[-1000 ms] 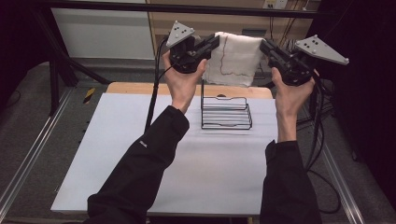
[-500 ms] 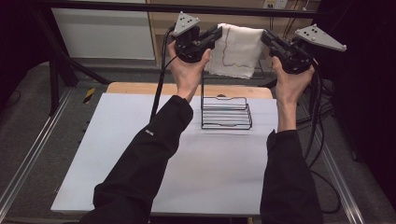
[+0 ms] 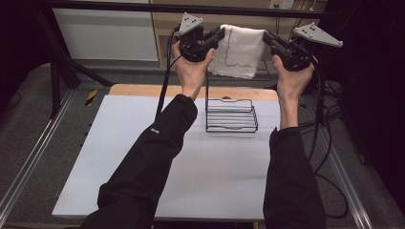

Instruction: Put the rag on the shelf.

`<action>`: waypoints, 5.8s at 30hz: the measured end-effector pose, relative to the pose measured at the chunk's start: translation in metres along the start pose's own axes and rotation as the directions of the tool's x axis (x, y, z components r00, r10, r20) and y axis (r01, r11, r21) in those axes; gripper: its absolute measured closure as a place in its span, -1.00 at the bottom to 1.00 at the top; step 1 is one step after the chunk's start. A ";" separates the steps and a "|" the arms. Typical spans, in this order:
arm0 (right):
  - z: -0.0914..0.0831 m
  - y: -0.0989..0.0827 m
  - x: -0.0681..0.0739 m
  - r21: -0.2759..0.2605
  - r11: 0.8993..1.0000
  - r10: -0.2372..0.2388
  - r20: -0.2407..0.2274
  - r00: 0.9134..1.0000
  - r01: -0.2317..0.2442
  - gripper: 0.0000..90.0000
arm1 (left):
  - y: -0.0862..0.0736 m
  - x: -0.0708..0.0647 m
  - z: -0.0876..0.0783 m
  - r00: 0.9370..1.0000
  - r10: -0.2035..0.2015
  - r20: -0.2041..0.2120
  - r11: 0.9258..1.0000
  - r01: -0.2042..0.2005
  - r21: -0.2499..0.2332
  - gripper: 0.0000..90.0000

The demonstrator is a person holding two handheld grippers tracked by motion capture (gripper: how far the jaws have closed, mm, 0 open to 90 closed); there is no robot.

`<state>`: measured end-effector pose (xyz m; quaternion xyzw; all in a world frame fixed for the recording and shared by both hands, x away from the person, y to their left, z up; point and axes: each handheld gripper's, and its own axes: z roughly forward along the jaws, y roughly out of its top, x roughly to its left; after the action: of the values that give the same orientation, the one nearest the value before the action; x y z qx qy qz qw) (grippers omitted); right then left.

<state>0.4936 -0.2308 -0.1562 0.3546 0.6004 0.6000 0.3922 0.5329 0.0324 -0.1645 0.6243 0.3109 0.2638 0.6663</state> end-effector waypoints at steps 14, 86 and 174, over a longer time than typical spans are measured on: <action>0.006 -0.017 -0.012 0.028 1.000 0.003 -0.008 1.000 -0.003 0.88 | -0.019 -0.001 0.007 1.000 0.004 0.004 0.999 -0.004 0.038 0.83; -0.046 -0.063 0.009 0.170 0.985 -0.018 -0.072 0.997 0.030 0.88 | -0.064 -0.025 -0.037 0.988 0.096 0.120 0.974 -0.118 0.194 0.91; -0.030 -0.125 0.012 0.345 0.938 0.045 -0.063 0.997 -0.021 1.00 | -0.107 -0.024 -0.012 0.980 0.111 0.167 0.880 -0.175 0.442 1.00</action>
<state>0.4673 -0.2373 -0.2824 0.4064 0.7032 0.5046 0.2928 0.5042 0.0140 -0.2694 0.8004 0.2706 0.1892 0.5003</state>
